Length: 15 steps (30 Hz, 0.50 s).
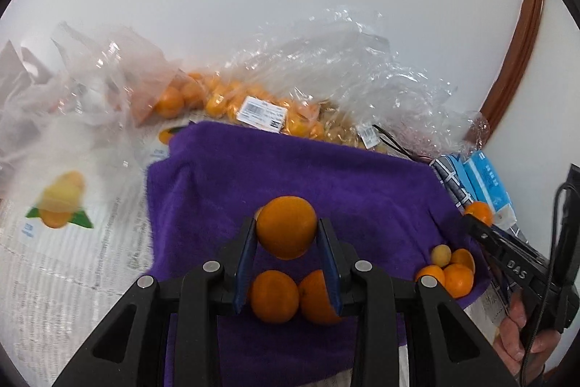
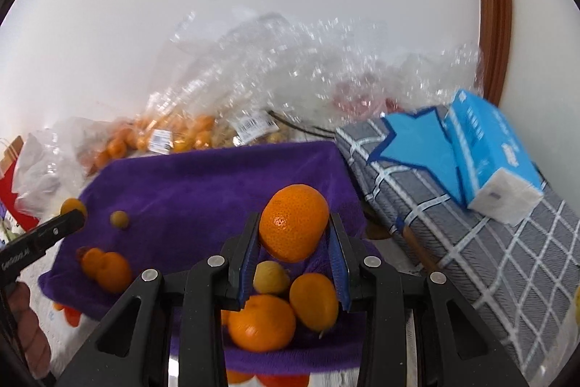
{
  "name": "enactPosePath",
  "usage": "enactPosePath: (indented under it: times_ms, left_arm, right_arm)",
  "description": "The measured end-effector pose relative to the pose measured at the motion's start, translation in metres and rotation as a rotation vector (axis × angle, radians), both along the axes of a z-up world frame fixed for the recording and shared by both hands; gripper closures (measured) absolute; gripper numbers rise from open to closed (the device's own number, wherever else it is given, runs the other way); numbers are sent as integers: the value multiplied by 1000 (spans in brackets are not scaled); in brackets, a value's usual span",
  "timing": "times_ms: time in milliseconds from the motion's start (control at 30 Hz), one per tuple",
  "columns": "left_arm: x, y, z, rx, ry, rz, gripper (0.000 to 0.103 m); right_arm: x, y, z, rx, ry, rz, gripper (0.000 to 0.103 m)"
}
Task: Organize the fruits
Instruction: 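Carry both oranges onto the purple towel and open both tools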
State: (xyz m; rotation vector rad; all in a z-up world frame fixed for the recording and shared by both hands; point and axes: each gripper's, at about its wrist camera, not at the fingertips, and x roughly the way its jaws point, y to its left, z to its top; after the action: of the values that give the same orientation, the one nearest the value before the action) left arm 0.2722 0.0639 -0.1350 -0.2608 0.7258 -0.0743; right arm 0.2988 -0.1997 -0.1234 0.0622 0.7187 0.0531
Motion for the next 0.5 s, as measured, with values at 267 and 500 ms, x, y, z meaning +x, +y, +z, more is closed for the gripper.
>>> enactPosePath:
  times_ms: [267, 500]
  left_arm:
    - [2, -10, -16, 5, -3, -27, 71]
    - [-5, -8, -6, 10, -9, -8, 54]
  right_arm:
    - [6, 5, -23, -15, 35, 21, 67]
    - [-5, 2, -19, -9, 25, 8, 62]
